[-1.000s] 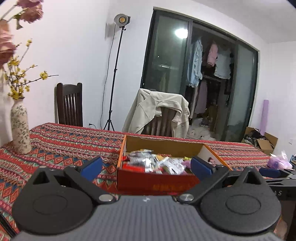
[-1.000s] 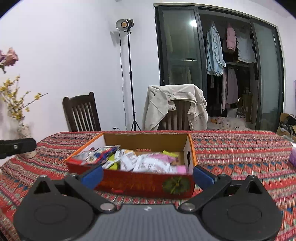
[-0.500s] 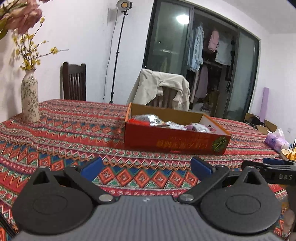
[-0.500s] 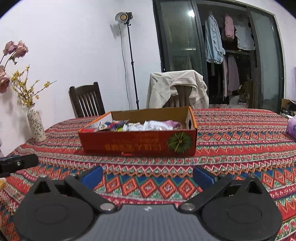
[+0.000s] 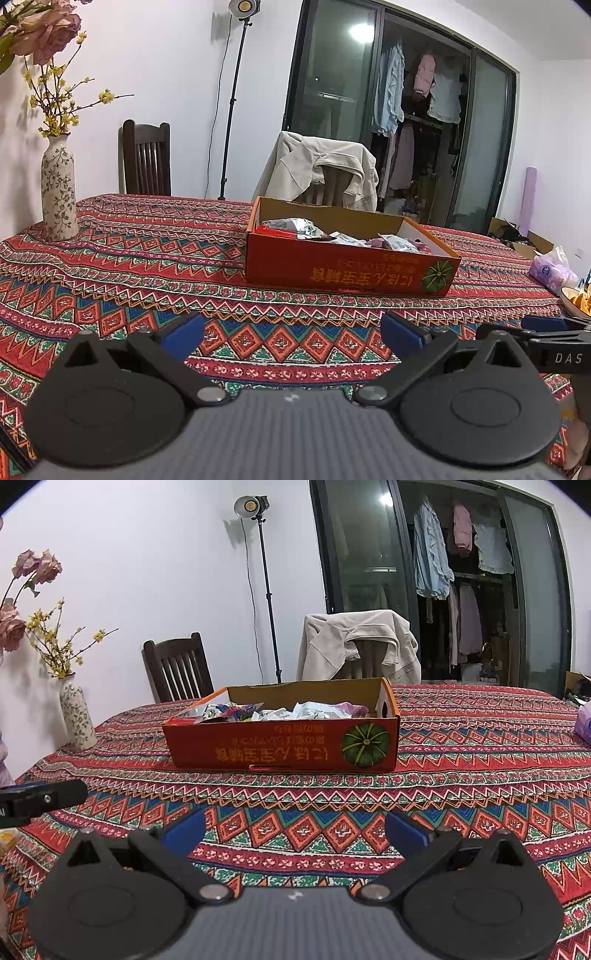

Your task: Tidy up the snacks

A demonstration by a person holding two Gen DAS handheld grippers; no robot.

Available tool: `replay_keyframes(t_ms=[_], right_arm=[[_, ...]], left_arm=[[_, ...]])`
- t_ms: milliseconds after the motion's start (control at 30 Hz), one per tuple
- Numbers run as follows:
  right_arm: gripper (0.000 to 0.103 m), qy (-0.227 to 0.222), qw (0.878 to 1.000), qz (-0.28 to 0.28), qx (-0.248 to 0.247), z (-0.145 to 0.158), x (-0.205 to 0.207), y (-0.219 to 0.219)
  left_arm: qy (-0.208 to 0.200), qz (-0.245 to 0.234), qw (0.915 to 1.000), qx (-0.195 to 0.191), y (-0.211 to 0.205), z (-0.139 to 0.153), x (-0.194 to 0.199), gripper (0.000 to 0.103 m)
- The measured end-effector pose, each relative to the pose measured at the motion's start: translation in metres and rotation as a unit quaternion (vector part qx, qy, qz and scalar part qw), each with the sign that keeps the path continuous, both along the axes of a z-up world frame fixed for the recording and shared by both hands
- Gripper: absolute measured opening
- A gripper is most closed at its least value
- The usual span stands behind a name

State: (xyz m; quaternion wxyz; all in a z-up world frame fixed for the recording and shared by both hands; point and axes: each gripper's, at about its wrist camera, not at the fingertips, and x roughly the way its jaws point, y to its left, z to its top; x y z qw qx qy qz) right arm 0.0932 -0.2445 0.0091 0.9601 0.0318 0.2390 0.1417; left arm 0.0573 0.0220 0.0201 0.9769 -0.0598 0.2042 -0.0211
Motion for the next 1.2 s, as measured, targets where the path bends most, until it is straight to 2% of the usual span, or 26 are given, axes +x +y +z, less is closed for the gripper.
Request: replay_keyframes(t_ms=[1200], right_arm=[[0.103,0.002,1.0,0.002,-0.001,-0.0013,0.0004,0.0017]], left_arm=[[0.004,-0.003,1.0,-0.002,-0.0008,-0.0027,0.0009,0.103]])
